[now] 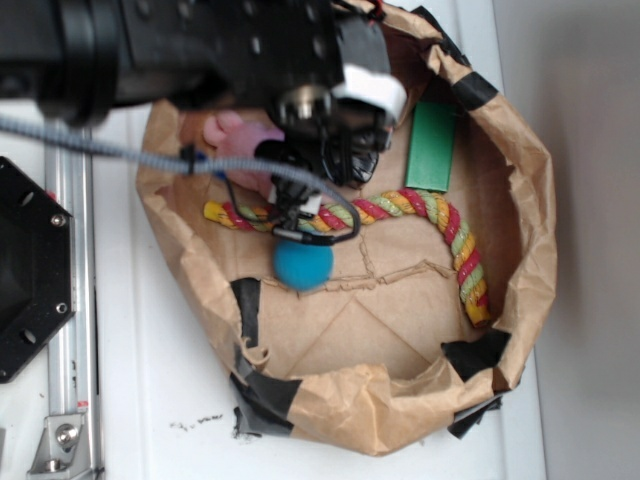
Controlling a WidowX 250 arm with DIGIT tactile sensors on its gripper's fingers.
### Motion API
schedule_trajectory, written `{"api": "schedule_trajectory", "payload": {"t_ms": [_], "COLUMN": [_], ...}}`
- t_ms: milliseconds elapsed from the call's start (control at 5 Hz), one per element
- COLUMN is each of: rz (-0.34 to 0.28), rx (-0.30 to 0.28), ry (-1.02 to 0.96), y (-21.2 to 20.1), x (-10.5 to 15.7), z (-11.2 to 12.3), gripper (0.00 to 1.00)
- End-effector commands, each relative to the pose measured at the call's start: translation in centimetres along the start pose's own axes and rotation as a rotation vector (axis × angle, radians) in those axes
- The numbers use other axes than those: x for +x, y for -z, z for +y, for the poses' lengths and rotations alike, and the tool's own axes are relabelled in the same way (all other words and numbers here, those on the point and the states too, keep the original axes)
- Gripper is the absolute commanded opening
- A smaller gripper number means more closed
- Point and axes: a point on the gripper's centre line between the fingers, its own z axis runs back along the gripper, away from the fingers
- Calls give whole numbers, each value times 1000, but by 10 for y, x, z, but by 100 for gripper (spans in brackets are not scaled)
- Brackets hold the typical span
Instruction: Grab the black box.
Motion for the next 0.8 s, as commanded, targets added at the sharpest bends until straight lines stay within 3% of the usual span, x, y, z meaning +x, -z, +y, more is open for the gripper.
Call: {"api": "schedule_trajectory", "payload": {"t_ms": [0,200,400,600], "rz": [-71,-40,9,19], "rx": [-170,-221,-145,-10], "ry": [56,80,51,-13], "y": [27,39,47,28], "x": [33,38,32,25], "z": [-14,-40,-35,-11], "gripper": [100,100,0,0]}}
